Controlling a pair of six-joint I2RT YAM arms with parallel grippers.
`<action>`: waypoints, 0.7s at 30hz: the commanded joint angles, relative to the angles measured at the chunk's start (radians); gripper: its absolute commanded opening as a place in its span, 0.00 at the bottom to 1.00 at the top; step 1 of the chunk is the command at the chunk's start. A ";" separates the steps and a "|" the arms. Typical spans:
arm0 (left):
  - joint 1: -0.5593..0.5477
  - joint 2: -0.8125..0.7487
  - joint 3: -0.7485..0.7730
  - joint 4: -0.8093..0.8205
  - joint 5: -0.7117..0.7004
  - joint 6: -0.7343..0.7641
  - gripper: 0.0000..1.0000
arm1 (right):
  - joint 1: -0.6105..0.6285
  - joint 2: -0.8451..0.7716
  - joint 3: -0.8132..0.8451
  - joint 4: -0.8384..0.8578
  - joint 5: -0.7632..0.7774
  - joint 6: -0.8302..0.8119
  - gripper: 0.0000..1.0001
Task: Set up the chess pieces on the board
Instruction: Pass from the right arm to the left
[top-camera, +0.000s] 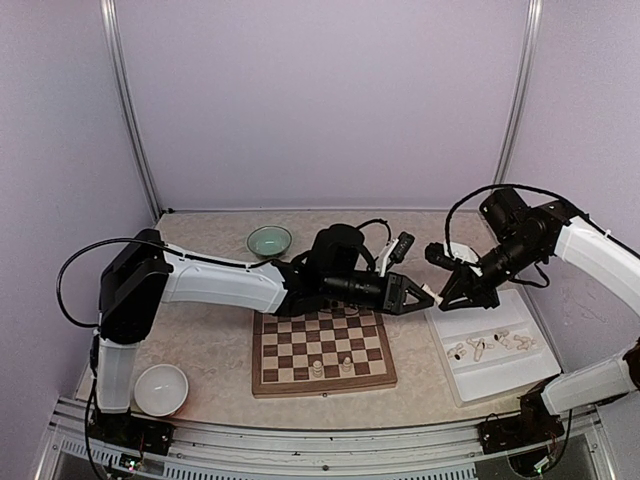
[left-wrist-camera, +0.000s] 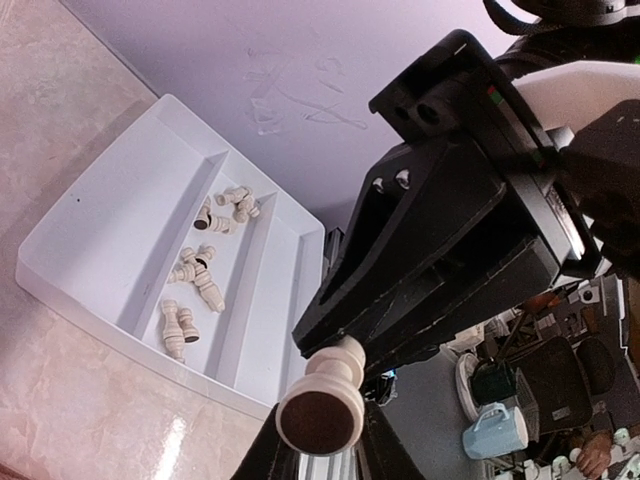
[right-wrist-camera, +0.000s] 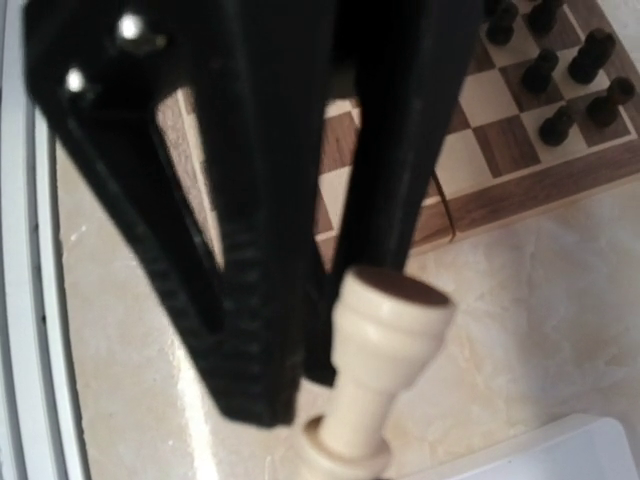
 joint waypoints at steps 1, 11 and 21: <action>0.006 -0.044 -0.007 0.041 0.005 -0.009 0.37 | 0.012 0.009 0.032 -0.009 -0.034 -0.006 0.12; 0.018 -0.034 0.005 0.087 -0.004 -0.053 0.33 | 0.018 0.006 0.002 -0.015 -0.028 -0.008 0.13; 0.019 -0.023 0.000 0.101 0.007 -0.060 0.17 | 0.018 0.005 0.008 -0.012 -0.038 -0.010 0.13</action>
